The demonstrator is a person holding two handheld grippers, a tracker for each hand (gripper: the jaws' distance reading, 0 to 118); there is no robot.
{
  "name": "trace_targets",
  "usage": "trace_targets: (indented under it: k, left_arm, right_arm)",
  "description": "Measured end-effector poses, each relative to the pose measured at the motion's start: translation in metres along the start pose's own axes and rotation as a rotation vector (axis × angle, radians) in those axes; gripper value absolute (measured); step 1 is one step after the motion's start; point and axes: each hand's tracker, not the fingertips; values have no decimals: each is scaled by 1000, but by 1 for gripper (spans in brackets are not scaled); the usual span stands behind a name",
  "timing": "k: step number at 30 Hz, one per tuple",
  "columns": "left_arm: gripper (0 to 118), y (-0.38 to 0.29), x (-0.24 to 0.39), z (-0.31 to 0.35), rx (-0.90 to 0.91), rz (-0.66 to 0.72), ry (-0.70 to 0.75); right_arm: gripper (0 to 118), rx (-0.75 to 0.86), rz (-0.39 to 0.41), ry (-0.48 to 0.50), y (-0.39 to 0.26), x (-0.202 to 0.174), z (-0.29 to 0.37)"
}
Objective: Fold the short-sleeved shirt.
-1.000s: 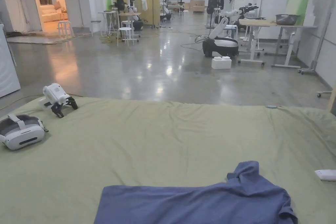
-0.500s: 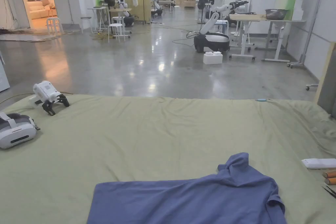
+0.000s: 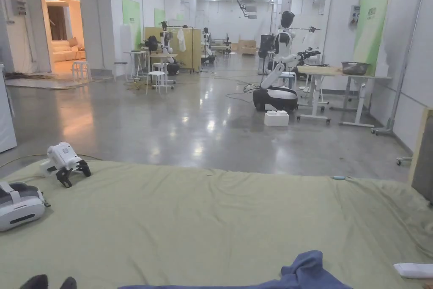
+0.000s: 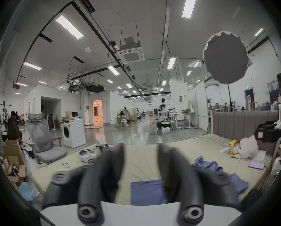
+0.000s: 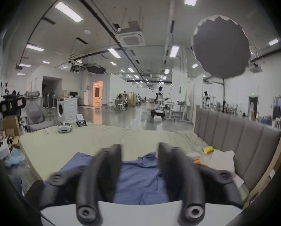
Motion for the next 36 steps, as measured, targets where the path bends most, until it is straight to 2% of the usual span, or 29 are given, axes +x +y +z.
trace_targets:
  k: [1, 2, 4, 10, 11, 14, 15, 20, 25, 26, 28, 29, 31, 32, 33, 35, 36]
  left_arm:
    - [6, 2, 1, 1, 5, -3, -11]
    - [0, 3, 1, 3, 13, -6, -10]
    - [0, 7, -2, 0, 9, -13, -9]
    - [0, -1, -19, -8, -46, 65, -27]
    - [5, -5, -25, -16, -133, 100, -44]
    - [74, -53, -46, -39, -364, 164, -99]
    - [84, -69, -50, -44, -428, 165, -118]
    - [82, -197, -53, -65, -822, 154, -131]
    - [82, -259, -46, -87, -1006, 177, -116]
    - [81, -266, -44, -93, -1036, 172, -115]
    - [74, -273, -40, -102, -1087, 132, -116]
    - [64, -277, -38, -110, -1142, 112, -112]
    - [49, -275, -35, -115, -1124, 76, -122]
    - [36, -273, -33, -118, -1141, 75, -131]
    - [11, -271, -31, -119, -1133, 64, -142]
    - [10, -271, -23, -119, -1147, 54, -165]
    - [10, -274, -19, -121, -1158, 5, -167]
  right_arm:
    - [0, 7, 6, -8, 1, -4, -1]
    - [0, 33, 8, -6, 1, -7, 3]
    - [0, 17, -2, 41, 4, -11, 2]
    - [0, 16, -24, 34, 1, -10, -4]
    - [0, 4, -36, 39, -1, -9, -5]
    - [0, -44, -108, 51, -17, -1, -9]
    - [0, -66, -124, 52, -21, 0, -10]
    - [0, -151, -142, 27, -49, 10, -11]
    - [0, -208, -167, 1, -64, 19, -10]
    - [0, -224, -170, -3, -67, 22, -10]
    - [0, -245, -167, -36, -73, 27, -9]
    - [0, -263, -169, -48, -76, 31, -7]
    - [0, -287, -174, -84, -83, 38, -5]
    - [0, -294, -177, -100, -88, 43, -4]
    - [0, -318, -183, -119, -92, 49, -2]
    - [1, -367, -197, -173, -105, 60, -4]
    - [21, -427, -224, -170, -119, 71, -10]
